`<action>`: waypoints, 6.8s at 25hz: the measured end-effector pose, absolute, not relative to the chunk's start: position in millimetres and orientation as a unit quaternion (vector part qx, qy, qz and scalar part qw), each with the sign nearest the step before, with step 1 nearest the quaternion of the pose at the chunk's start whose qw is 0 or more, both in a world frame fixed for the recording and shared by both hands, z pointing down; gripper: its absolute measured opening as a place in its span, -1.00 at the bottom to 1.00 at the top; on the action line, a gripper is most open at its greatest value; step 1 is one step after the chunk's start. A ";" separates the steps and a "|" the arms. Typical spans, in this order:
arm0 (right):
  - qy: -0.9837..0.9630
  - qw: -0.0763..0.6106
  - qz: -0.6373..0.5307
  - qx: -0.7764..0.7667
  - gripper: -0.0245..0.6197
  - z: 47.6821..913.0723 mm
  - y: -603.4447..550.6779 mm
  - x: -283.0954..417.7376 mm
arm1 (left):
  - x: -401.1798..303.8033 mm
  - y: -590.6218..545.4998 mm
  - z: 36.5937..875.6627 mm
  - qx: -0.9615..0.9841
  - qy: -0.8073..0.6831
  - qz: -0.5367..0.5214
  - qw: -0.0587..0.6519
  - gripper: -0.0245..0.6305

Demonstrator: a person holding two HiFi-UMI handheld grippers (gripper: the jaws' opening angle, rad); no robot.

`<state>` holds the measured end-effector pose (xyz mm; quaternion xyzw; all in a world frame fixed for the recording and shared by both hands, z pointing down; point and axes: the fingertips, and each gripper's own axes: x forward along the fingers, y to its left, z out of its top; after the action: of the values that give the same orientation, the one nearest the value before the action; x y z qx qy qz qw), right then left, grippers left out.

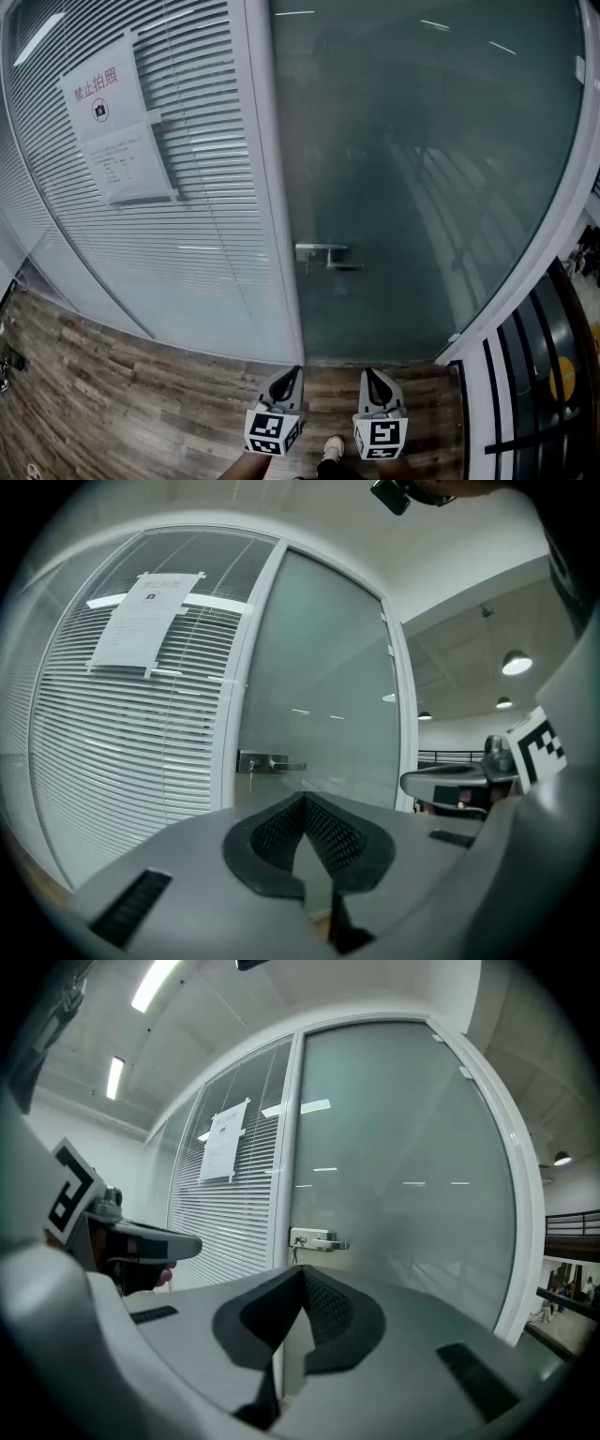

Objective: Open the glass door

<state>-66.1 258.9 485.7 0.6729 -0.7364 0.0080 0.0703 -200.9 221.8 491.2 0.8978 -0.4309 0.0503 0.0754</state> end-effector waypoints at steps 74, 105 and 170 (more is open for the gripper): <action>-0.738 0.632 -0.154 0.178 -0.88 596.0 -82.9 -47.0 | -159.6 -39.1 543.6 0.897 -0.425 0.074 0.101 -0.92; -0.880 0.388 -0.076 0.265 -0.88 593.7 -112.8 -80.0 | -142.4 -40.4 548.4 0.903 -0.406 0.079 0.115 -0.92; -0.808 0.372 0.111 0.442 -0.88 568.9 -596.5 275.8 | 93.6 -349.5 527.8 0.873 -0.468 0.082 0.109 -0.92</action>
<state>275.8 -596.5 568.9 0.4423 -0.8083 0.1115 0.3722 93.6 -349.5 527.8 0.8734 -0.4677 0.0816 0.1088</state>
